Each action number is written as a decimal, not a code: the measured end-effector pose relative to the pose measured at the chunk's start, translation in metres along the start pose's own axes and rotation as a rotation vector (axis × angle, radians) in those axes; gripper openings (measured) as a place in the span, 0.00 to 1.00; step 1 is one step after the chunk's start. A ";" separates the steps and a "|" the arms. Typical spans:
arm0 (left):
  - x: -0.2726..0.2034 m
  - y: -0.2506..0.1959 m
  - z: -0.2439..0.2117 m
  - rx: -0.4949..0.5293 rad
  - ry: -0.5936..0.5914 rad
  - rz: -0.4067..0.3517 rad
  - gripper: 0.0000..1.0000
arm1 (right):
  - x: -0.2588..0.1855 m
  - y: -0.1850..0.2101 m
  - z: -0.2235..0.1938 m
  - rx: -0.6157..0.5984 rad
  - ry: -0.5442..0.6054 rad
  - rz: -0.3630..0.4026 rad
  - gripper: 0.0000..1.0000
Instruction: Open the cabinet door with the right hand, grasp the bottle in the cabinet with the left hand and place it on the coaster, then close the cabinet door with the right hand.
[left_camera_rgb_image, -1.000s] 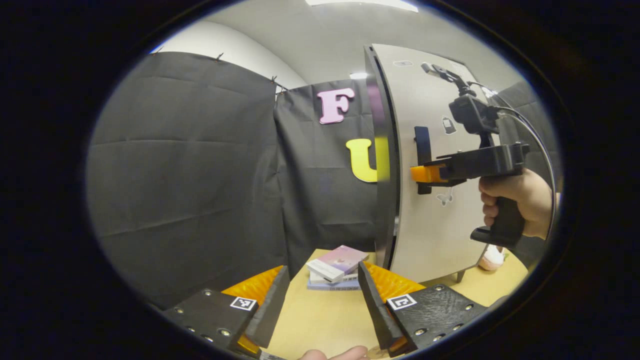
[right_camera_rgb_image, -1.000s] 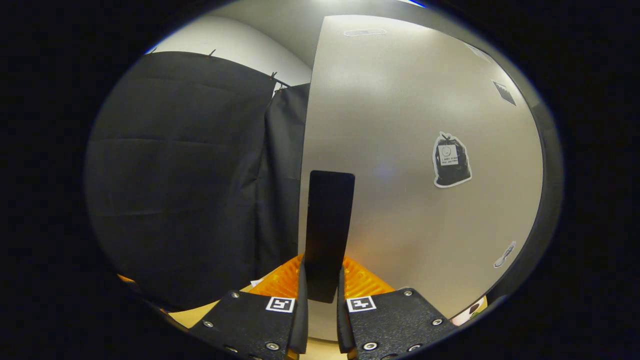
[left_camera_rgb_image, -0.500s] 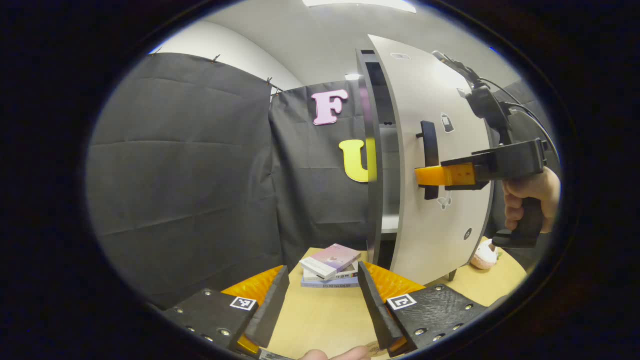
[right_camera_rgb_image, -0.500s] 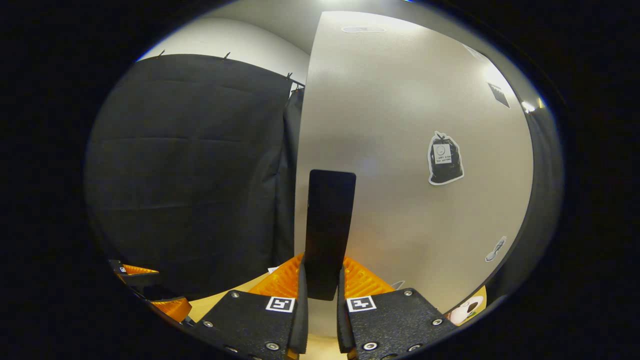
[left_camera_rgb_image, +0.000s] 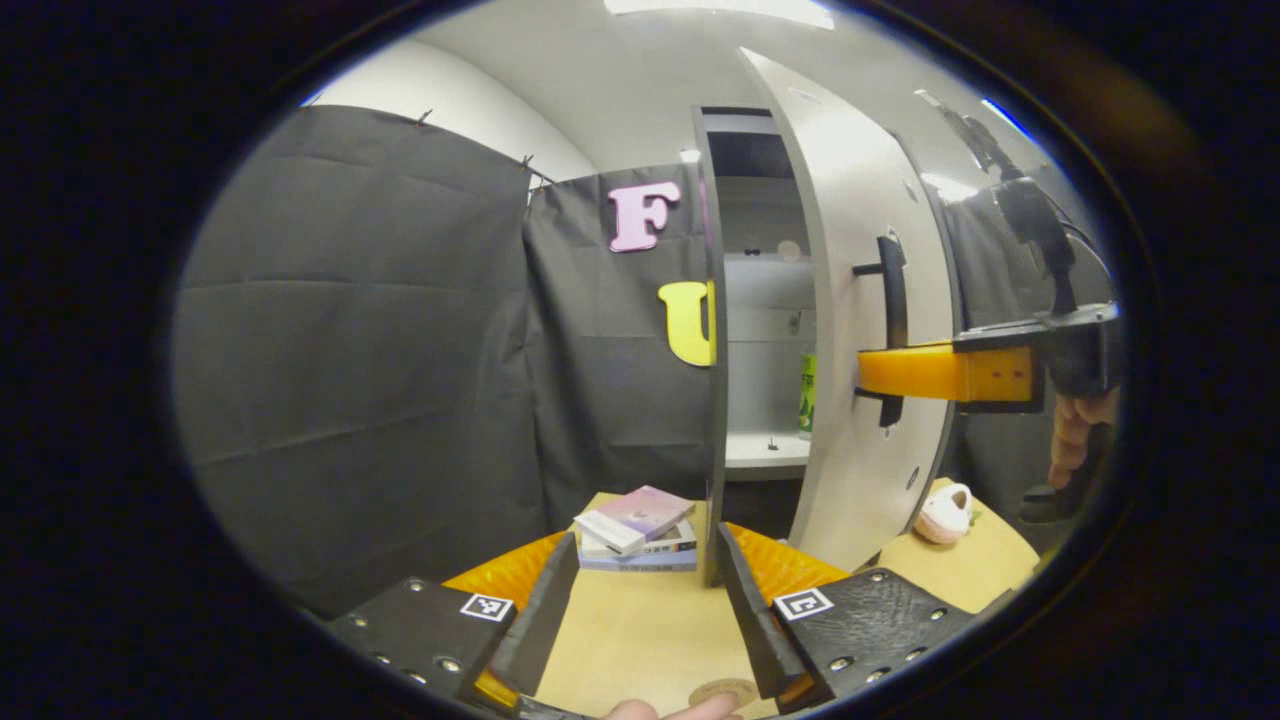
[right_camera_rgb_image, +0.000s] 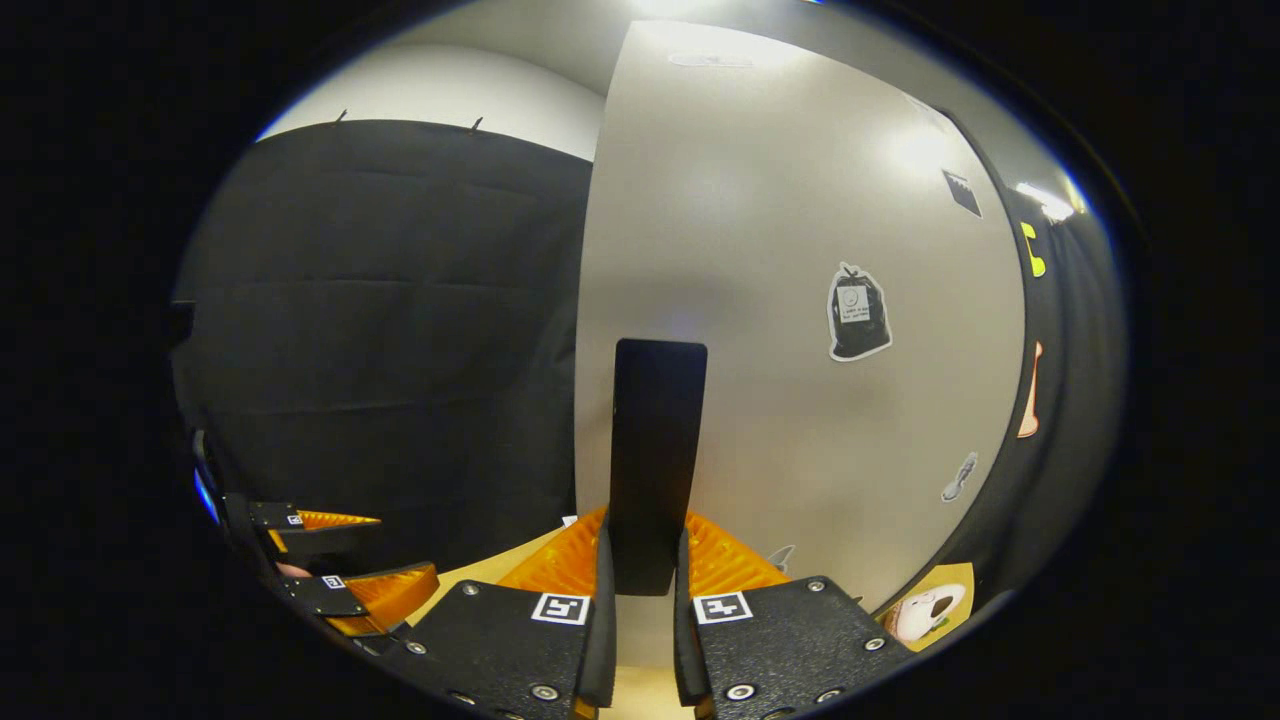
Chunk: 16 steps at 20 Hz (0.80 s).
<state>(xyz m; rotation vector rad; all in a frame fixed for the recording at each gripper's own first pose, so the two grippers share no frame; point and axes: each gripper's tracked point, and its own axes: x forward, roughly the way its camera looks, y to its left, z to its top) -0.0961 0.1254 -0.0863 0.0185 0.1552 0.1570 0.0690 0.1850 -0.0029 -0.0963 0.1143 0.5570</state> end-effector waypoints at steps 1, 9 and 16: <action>0.000 -0.006 0.001 0.013 0.001 -0.007 0.76 | -0.008 0.001 0.001 0.004 -0.003 0.009 0.24; -0.009 -0.057 0.018 -0.018 -0.018 -0.051 0.82 | -0.068 -0.018 -0.002 0.013 0.001 0.058 0.24; 0.002 -0.127 0.018 -0.015 0.009 -0.098 0.76 | -0.125 -0.053 -0.006 0.052 -0.012 -0.015 0.23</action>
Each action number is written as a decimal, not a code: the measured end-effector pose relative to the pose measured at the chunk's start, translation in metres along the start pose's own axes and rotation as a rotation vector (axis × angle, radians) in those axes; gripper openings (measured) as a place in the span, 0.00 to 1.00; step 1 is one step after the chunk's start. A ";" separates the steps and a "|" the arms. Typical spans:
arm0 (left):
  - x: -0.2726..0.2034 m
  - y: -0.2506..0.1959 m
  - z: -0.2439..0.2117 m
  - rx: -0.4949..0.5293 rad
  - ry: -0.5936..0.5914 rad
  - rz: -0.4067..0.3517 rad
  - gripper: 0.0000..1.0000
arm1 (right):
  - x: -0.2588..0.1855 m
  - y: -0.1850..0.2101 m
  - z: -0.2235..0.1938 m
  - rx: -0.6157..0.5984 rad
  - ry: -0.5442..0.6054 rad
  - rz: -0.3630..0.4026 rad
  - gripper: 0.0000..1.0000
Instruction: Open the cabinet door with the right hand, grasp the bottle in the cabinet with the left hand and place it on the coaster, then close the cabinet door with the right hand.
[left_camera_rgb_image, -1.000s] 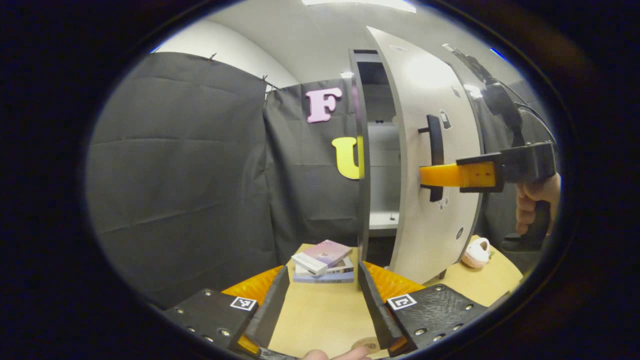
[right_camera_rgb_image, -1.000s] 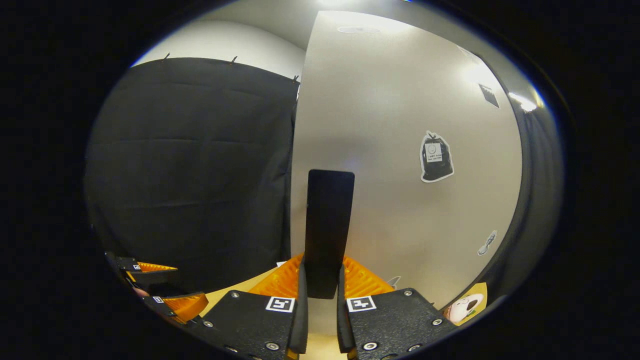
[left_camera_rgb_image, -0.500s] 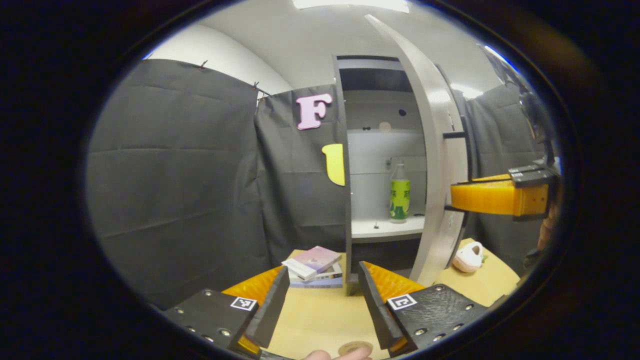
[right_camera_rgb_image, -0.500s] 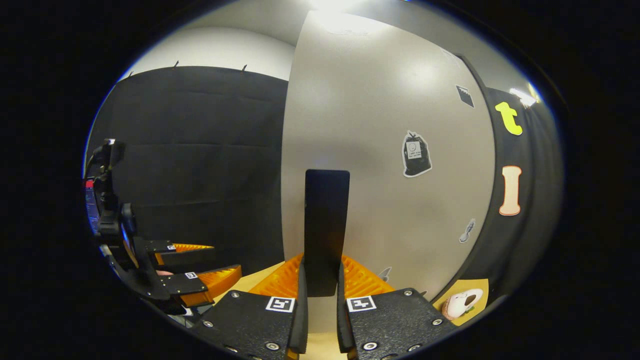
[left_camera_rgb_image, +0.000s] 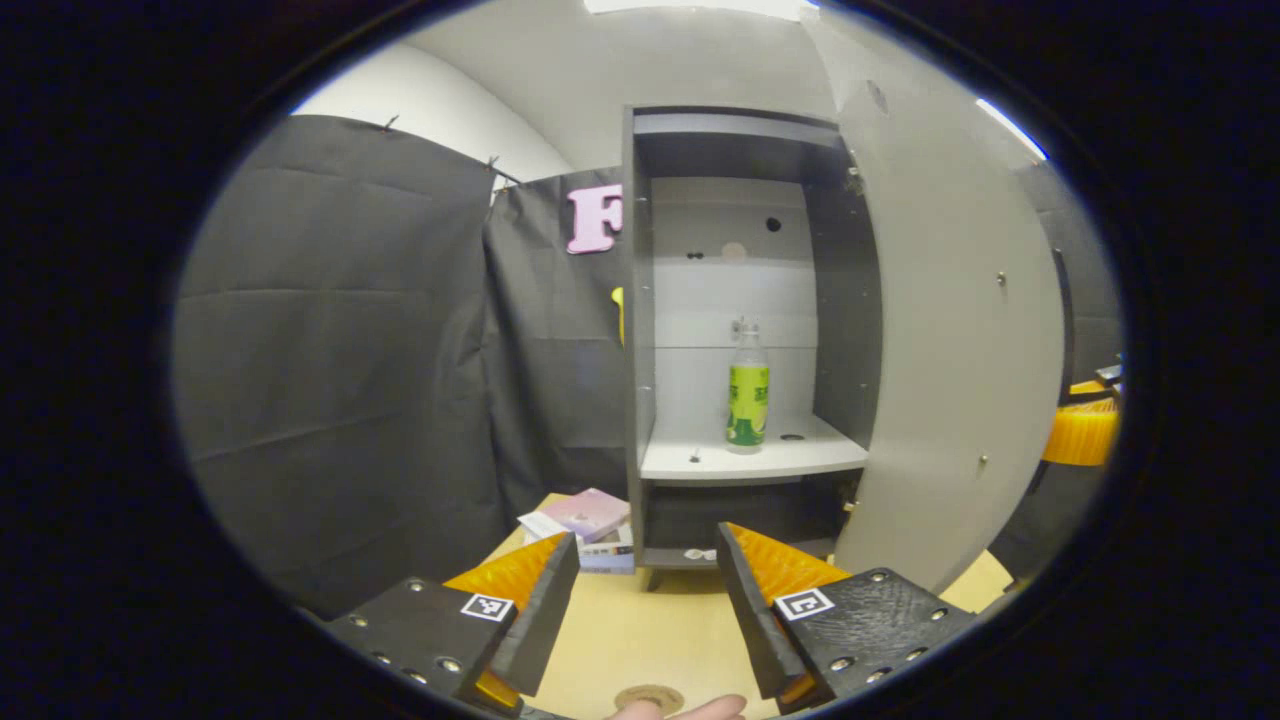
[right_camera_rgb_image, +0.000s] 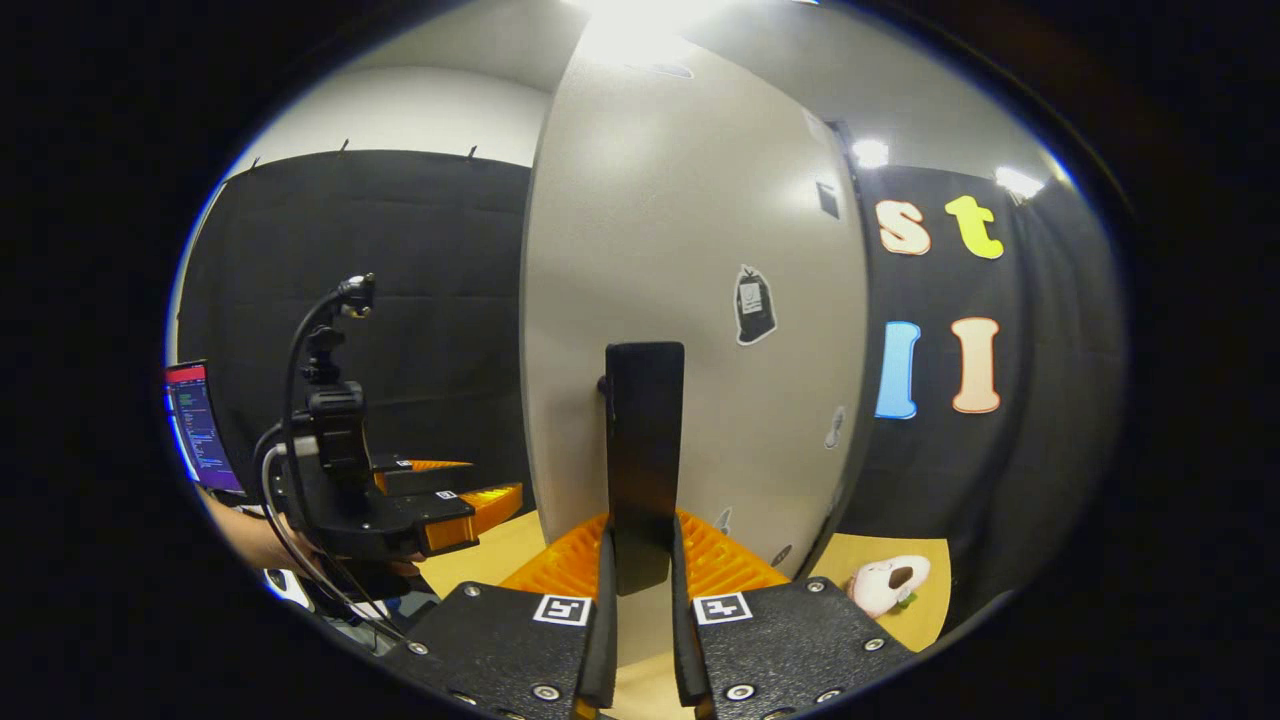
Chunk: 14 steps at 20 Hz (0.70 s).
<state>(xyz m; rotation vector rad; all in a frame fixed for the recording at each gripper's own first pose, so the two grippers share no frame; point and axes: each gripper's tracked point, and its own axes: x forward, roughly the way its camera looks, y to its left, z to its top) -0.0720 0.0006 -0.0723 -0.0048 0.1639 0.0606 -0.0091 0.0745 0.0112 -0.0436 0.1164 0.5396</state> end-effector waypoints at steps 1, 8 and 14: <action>0.003 -0.012 0.005 0.007 -0.006 -0.011 0.82 | -0.004 -0.008 -0.002 0.005 -0.004 -0.017 0.24; 0.022 -0.092 0.005 0.014 0.008 -0.085 0.82 | -0.042 -0.056 0.001 0.053 -0.015 -0.284 0.24; 0.038 -0.115 0.023 0.053 -0.040 -0.057 0.76 | -0.056 -0.083 -0.013 0.200 -0.038 -0.366 0.23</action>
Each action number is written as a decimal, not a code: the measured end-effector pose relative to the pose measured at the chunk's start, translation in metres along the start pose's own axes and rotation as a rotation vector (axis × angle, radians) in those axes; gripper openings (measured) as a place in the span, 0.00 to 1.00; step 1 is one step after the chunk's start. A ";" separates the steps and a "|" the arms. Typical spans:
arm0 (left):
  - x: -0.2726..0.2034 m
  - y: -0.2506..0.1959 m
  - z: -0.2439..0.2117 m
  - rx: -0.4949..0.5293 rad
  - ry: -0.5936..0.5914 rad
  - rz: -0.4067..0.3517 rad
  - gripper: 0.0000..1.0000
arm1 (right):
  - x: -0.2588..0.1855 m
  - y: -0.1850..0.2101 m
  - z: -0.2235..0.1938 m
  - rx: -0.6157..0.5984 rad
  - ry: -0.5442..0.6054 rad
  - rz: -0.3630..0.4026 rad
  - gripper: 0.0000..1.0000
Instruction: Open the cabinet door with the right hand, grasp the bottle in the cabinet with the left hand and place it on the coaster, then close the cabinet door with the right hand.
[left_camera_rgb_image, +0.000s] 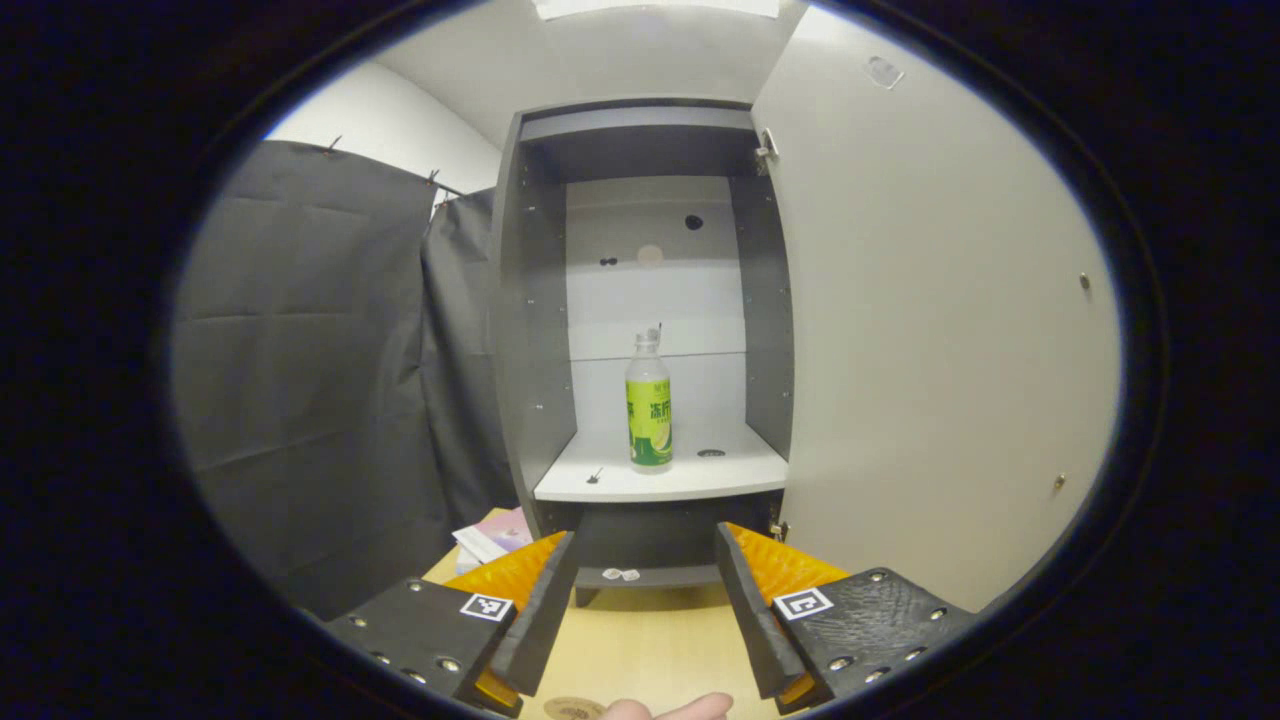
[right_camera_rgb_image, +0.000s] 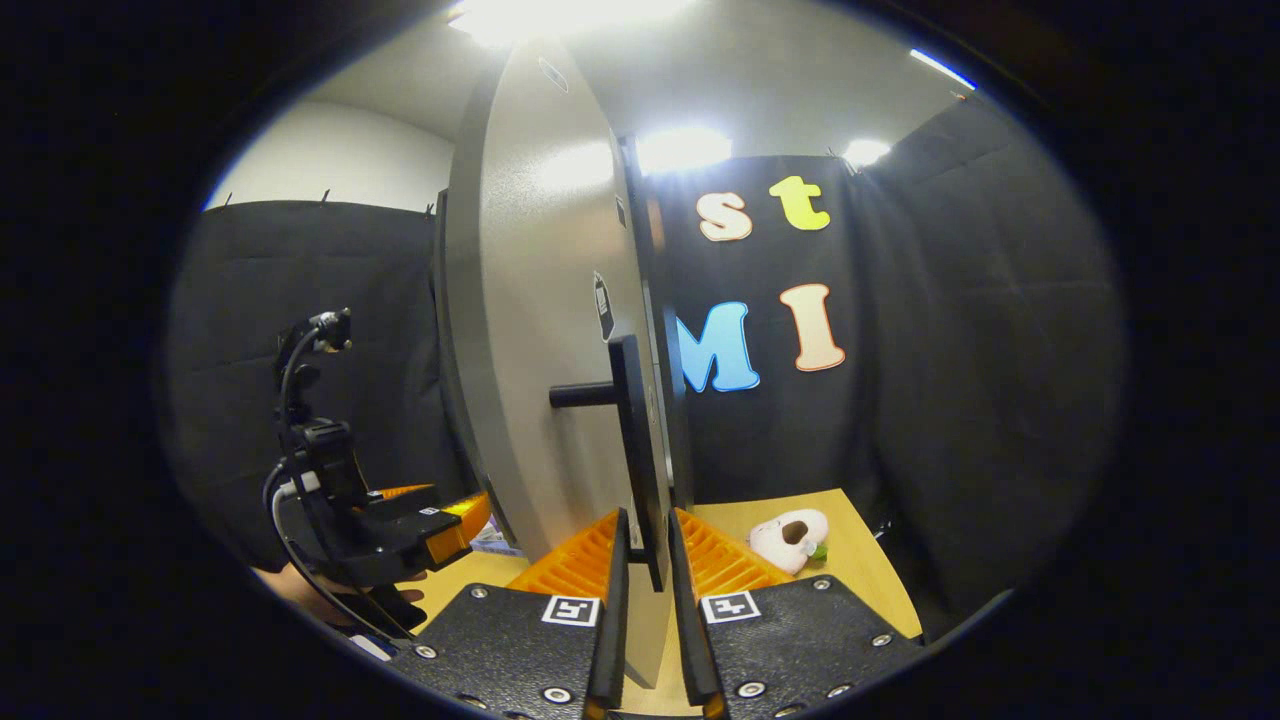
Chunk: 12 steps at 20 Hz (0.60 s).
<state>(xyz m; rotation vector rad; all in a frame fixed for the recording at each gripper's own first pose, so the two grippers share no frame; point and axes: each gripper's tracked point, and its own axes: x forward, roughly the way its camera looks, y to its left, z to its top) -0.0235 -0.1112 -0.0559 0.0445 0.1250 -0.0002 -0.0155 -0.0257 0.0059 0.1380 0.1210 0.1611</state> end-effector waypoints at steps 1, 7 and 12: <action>0.006 -0.001 0.002 0.006 -0.014 0.003 0.76 | -0.003 0.001 0.000 -0.007 -0.005 -0.009 0.23; 0.062 -0.003 0.024 0.051 -0.083 0.000 0.82 | -0.017 -0.021 0.016 -0.148 -0.071 -0.127 0.44; 0.121 -0.008 0.034 0.052 -0.116 -0.060 0.82 | -0.032 -0.045 0.028 -0.102 -0.122 -0.293 0.87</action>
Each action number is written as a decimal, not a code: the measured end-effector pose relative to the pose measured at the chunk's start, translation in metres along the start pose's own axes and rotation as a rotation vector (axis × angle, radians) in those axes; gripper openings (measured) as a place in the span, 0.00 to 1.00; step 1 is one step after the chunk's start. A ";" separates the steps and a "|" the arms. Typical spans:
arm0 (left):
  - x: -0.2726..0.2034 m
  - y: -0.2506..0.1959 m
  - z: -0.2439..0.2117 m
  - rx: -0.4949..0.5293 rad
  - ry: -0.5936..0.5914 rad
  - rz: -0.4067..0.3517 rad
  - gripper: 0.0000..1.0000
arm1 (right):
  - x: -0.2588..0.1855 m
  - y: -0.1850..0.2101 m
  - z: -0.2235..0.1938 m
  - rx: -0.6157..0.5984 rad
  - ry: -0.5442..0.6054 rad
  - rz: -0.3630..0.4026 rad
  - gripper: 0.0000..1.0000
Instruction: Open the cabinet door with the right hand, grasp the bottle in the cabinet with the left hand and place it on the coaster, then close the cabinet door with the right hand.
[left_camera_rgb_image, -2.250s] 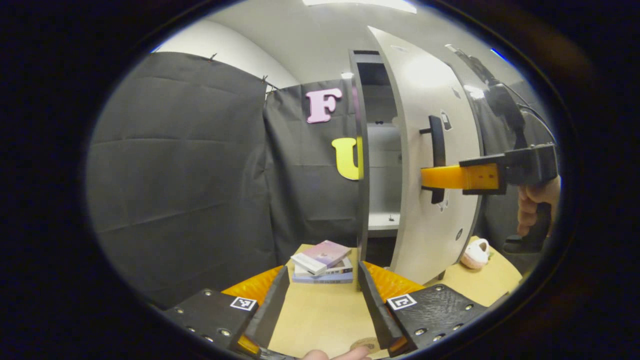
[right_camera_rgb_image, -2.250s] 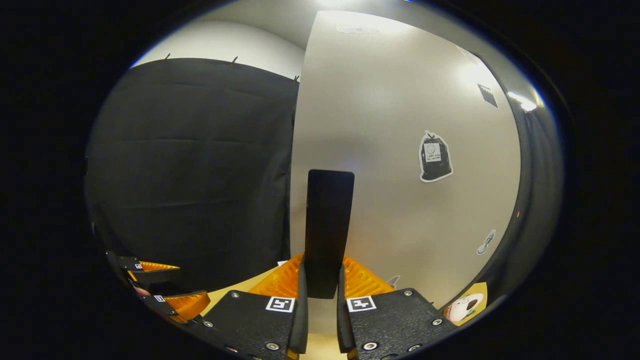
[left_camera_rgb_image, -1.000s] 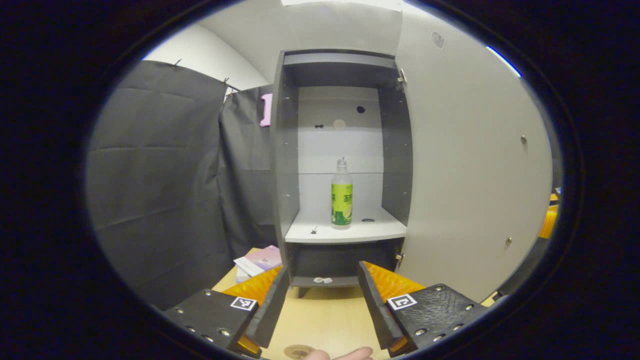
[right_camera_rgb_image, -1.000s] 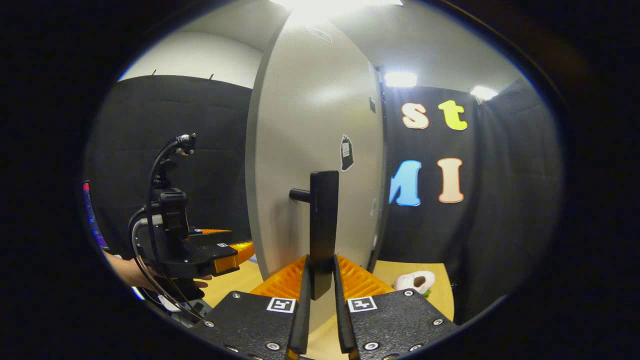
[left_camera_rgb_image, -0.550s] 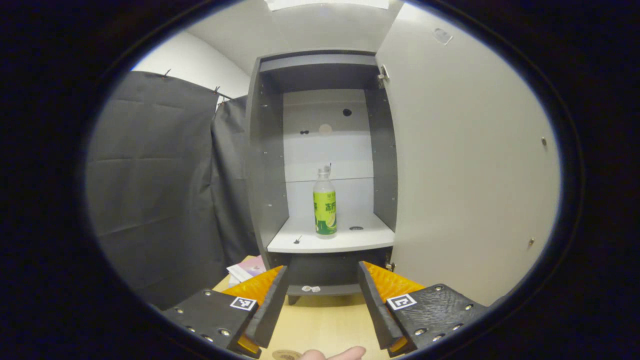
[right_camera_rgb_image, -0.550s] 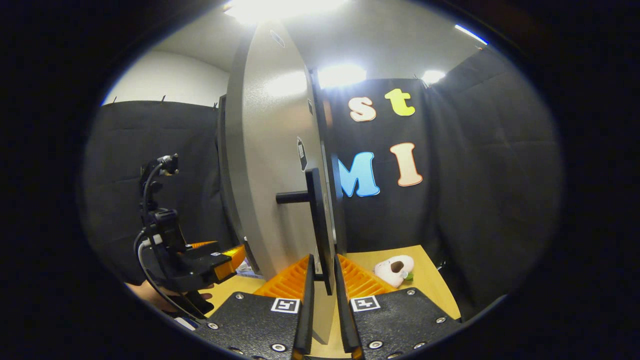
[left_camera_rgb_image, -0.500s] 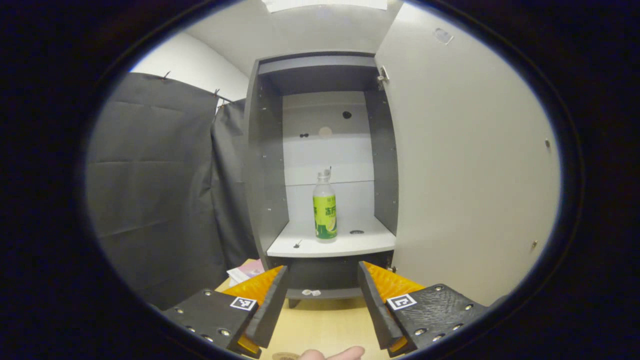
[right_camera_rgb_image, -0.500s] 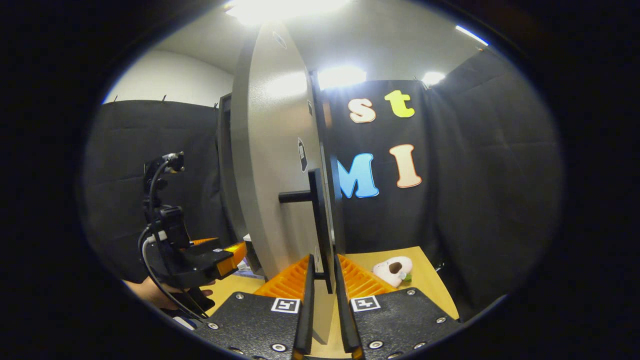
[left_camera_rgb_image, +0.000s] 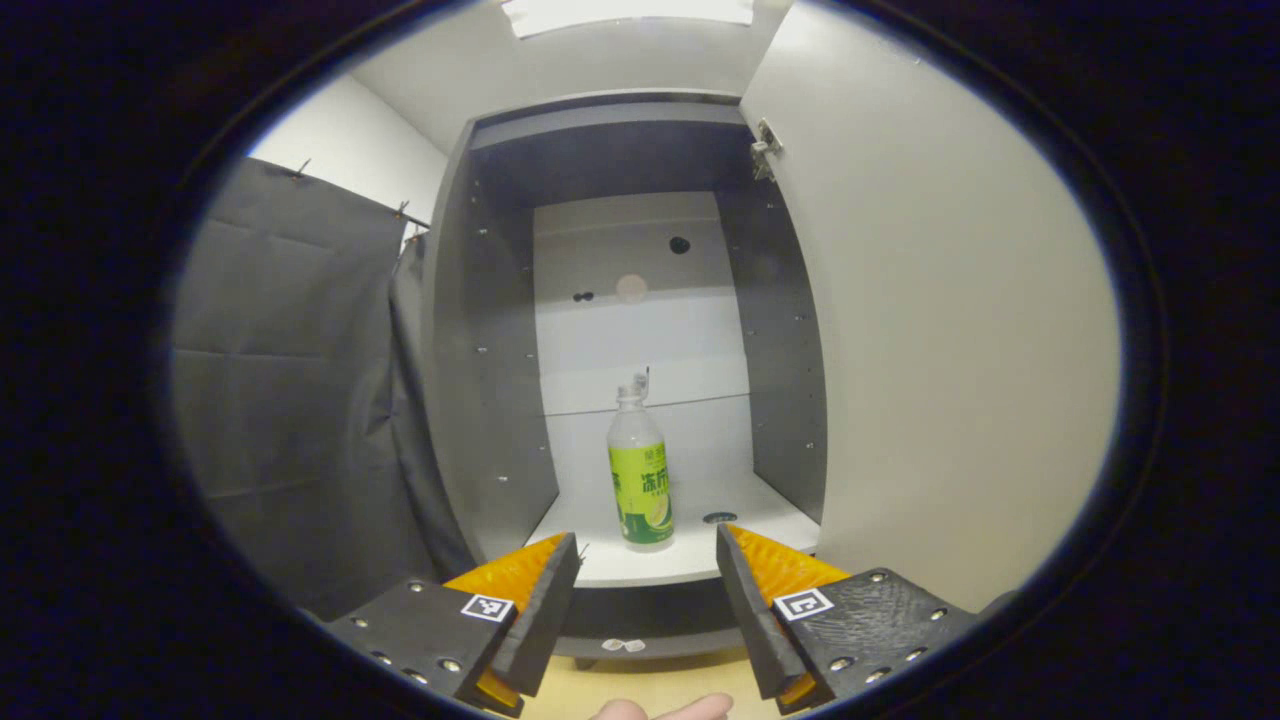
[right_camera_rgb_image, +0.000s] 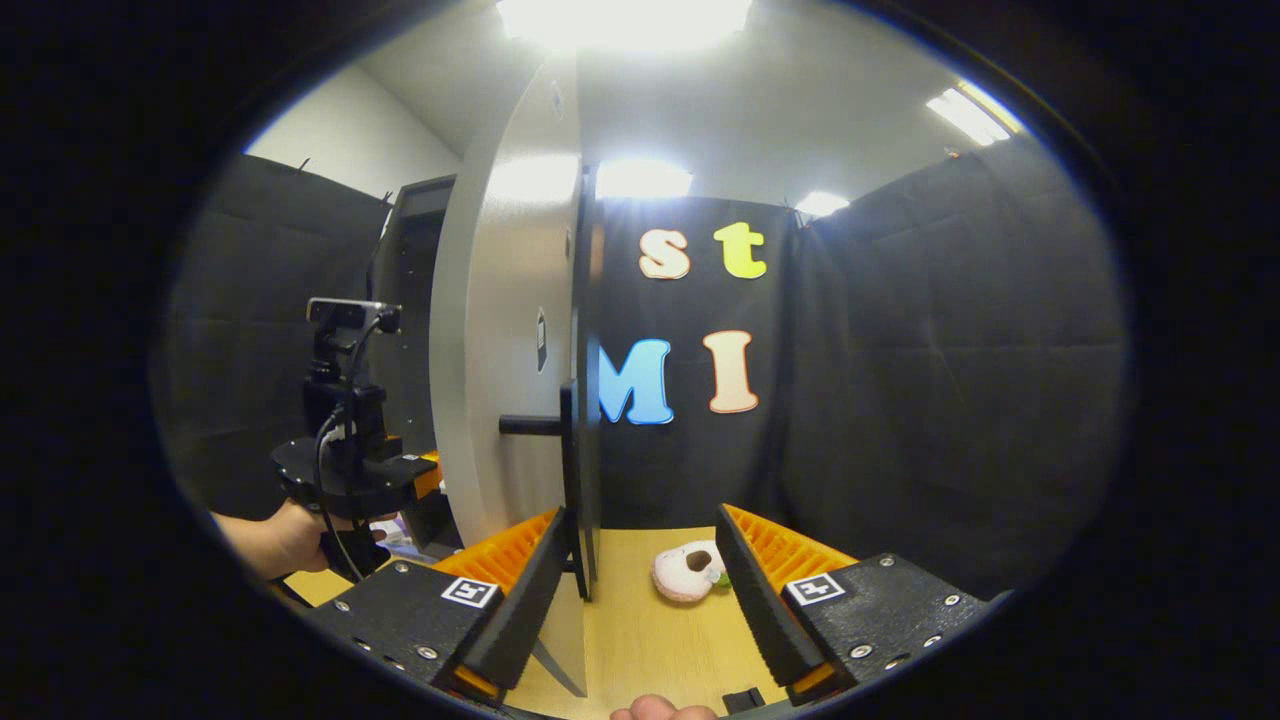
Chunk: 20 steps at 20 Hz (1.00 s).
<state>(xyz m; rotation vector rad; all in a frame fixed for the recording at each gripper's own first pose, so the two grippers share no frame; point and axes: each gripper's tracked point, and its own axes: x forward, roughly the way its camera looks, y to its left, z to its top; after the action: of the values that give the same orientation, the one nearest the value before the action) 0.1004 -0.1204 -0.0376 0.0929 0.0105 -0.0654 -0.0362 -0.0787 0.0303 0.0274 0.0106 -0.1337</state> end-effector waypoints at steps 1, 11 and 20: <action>0.013 0.002 -0.004 0.000 -0.005 -0.003 0.82 | -0.007 0.000 0.008 -0.003 -0.024 -0.012 0.93; 0.127 -0.001 -0.036 0.004 -0.007 -0.042 0.75 | -0.051 -0.107 -0.019 0.031 -0.013 -0.515 0.96; 0.206 0.007 -0.065 -0.022 0.020 -0.020 0.78 | -0.060 -0.112 -0.048 0.026 0.084 -0.690 0.95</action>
<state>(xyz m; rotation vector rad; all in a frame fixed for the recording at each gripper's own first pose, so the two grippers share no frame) 0.3057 -0.1209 -0.1044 0.0717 0.0324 -0.0839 -0.1106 -0.1803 -0.0196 0.0547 0.1027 -0.8229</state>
